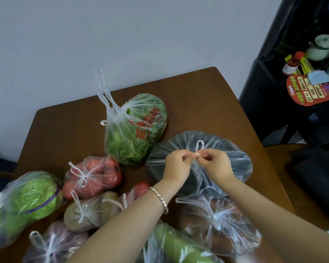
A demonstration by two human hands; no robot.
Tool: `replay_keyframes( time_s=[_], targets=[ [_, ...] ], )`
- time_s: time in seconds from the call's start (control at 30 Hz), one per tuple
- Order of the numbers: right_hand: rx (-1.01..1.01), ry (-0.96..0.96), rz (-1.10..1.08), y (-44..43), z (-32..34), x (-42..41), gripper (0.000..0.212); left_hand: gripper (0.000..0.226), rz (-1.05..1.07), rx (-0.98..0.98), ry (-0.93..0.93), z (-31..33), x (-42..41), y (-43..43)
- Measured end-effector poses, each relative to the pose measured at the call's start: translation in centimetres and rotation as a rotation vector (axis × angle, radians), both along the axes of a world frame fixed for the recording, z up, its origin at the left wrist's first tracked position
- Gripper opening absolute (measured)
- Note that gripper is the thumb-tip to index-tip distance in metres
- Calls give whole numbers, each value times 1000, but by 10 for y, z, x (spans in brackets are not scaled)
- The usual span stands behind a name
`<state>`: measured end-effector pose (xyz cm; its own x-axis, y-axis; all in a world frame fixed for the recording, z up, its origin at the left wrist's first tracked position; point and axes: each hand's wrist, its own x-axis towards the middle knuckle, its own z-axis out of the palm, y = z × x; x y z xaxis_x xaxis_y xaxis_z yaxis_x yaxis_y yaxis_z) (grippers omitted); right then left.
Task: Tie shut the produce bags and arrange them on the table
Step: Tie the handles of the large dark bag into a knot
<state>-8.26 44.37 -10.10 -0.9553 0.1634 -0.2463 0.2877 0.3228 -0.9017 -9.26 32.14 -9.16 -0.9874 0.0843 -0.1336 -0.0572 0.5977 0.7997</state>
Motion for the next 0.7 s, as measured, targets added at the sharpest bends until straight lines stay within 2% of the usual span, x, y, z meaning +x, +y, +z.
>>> replay_keyframes(
  time_s=[0.1, 0.23, 0.33, 0.43, 0.5, 0.6, 0.7],
  targets=[
    [-184, -120, -115, 2, -1, 0, 8, 16, 28, 16, 34, -3, 6, 1],
    [-254, -225, -73, 7, 2, -4, 11, 18, 51, 50, 11, -5, 7, 2],
    [-381, -319, -16, 11, 8, -6, 15, 17, 23, 147, -176, -3, -1, -1],
    [-422, -242, 135, 12, 11, -2, 26, 18, 52, 130, -346, 1, -10, -4],
    [-328, -128, 157, 10, 9, 3, 33, 19, 66, 94, -428, 4, -13, -4],
    [-1, 35, 172, 7, 4, 7, 29, 20, 80, 51, -513, 10, -16, -1],
    [317, 164, 340, 11, 0, 5, 19, 20, 137, 56, -587, 14, -17, 3]
  ],
)
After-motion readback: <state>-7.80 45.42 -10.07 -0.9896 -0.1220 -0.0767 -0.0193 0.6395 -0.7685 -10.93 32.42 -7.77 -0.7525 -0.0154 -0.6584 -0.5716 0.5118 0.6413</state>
